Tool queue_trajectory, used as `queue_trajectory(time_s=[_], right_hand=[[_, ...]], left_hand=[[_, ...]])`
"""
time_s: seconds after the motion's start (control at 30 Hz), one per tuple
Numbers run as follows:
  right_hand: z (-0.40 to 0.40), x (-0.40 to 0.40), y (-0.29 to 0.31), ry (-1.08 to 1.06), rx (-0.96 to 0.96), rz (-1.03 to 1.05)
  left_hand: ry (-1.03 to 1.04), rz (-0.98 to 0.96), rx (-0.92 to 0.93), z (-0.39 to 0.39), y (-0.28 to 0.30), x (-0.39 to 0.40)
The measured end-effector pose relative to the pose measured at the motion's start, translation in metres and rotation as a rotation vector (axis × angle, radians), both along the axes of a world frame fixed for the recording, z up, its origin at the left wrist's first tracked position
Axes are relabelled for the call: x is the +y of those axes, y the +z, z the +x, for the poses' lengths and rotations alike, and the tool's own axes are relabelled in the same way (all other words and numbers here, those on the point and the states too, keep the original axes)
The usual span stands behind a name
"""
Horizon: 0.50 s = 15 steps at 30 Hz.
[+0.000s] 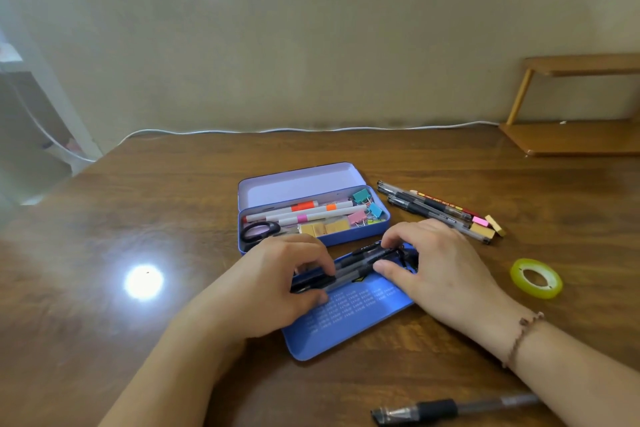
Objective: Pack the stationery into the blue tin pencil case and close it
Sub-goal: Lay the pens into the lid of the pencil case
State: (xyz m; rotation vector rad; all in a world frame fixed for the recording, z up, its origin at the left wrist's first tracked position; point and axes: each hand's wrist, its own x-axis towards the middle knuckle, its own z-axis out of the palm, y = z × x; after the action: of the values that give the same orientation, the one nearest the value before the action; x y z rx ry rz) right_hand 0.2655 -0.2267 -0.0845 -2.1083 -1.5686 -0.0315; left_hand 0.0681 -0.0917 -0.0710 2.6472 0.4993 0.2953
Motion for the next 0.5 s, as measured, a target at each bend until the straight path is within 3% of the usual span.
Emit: queue_trajectory(time_s=[0.27, 0.37, 0.5], right_hand=[[0.013, 0.000, 0.011, 0.085, 0.099, -0.022], [0.046, -0.011, 0.020, -0.116, -0.004, 0.092], [0.072, -0.022, 0.019, -0.376, -0.094, -0.146]], left_hand=[[-0.037, -0.020, 0.026, -0.001, -0.001, -0.002], [-0.044, -0.020, 0.018, 0.000, -0.001, -0.003], [-0.065, -0.011, 0.039, 0.001, -0.002, -0.005]])
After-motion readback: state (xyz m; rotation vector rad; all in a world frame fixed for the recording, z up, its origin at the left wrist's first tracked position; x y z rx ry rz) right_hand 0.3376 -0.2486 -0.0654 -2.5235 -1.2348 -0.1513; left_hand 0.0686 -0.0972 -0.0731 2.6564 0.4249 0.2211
